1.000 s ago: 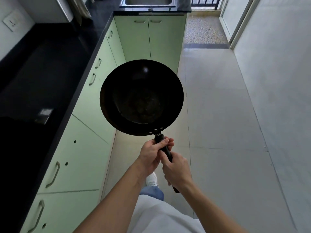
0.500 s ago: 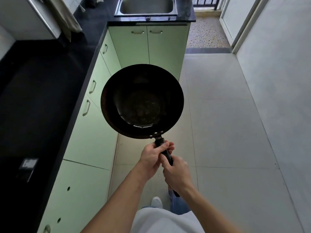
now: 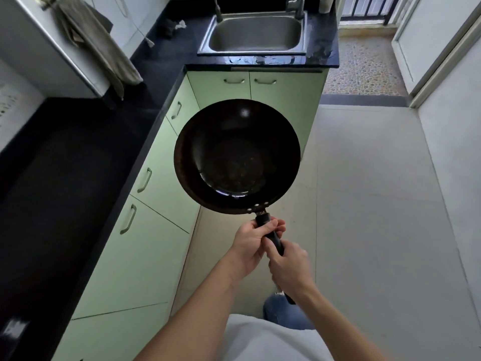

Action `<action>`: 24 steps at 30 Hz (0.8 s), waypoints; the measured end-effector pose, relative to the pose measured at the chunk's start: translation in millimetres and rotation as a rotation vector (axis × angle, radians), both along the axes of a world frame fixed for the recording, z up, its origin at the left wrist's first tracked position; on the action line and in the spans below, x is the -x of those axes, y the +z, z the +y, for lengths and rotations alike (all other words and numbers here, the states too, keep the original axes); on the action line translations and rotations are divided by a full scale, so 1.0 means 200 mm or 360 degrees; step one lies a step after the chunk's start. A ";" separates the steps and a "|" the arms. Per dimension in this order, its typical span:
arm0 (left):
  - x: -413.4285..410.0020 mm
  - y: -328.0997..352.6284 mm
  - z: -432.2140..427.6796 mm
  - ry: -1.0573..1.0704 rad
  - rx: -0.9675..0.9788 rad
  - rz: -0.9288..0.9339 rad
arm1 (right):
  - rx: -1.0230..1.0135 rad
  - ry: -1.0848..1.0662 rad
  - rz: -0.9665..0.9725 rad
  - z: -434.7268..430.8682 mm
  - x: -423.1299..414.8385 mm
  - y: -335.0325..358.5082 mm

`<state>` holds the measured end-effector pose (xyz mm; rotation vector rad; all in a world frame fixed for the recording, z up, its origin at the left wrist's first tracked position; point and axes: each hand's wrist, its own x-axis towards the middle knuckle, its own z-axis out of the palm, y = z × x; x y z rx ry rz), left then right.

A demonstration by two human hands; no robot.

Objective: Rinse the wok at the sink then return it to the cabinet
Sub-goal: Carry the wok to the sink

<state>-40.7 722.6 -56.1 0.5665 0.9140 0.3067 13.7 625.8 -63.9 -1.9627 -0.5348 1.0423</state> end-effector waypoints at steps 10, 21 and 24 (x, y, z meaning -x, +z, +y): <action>-0.53 0.02 0.33 0.0115 -0.0051 0.0037 | 0.0021 0.0080 0.0028 0.36 -0.53 0.01; -0.90 -0.06 0.89 0.0119 -0.0031 0.0032 | 0.0064 0.0067 0.0026 0.91 -0.91 -0.06; -1.02 -0.07 1.14 0.0095 -0.0030 0.0011 | 0.0057 0.0031 0.0023 1.16 -1.02 -0.05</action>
